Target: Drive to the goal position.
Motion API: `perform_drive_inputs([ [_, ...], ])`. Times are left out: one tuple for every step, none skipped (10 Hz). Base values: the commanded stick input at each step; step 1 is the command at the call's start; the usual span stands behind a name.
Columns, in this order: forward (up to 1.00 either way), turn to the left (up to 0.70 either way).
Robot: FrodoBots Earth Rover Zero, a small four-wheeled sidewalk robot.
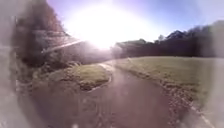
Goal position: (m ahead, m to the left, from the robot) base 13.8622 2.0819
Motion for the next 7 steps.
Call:
perform_drive_inputs([
  [0.85, 0.00],
  [0.85, 0.00],
  [0.85, -0.01],
  [0.85, -0.34],
  [0.85, -0.34],
  [0.85, -0.34],
  [0.85, -0.34],
])
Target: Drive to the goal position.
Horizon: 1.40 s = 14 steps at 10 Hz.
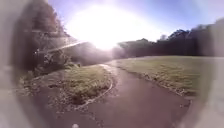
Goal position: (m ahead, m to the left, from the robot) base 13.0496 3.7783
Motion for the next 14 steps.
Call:
perform_drive_inputs([
  [0.85, -0.34],
  [0.85, -0.34],
  [0.85, -0.34],
  [0.85, -0.34],
  [0.85, -0.34],
  [0.85, -0.34],
  [0.85, -0.34],
  [0.85, -0.34],
  [0.85, -0.14],
  [0.85, 0.00],
  [0.85, 0.00],
  [0.85, 0.00],
  [0.85, 0.00],
  [0.85, 0.00],
])
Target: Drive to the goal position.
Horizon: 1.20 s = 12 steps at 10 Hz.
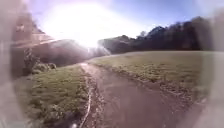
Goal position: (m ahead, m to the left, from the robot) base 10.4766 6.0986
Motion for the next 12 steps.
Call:
perform_drive_inputs([
  [0.85, 0.14],
  [0.85, 0.34],
  [0.85, 0.34],
  [0.85, 0.34],
  [0.85, 0.33],
  [0.85, 0.28],
  [0.85, 0.16],
  [0.85, 0.00],
  [0.85, 0.00],
  [0.85, 0.00],
  [0.85, 0.00],
  [0.85, 0.00],
])
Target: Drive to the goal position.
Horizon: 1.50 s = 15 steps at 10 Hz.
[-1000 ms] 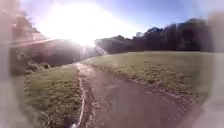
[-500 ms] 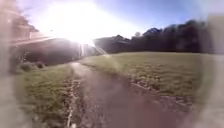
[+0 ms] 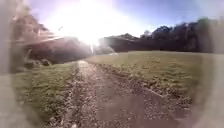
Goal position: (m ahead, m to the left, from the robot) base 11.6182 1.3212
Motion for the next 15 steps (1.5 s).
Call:
perform_drive_inputs([
  [0.85, 0.00],
  [0.85, 0.00],
  [0.85, 0.00],
  [0.85, 0.00],
  [0.85, 0.00],
  [0.85, 0.00],
  [0.85, 0.00],
  [0.85, 0.00],
  [0.85, 0.00],
  [0.85, 0.00],
  [0.85, 0.00],
  [0.85, 0.00],
  [0.85, 0.00],
  [0.85, 0.00],
  [0.85, 0.00],
])
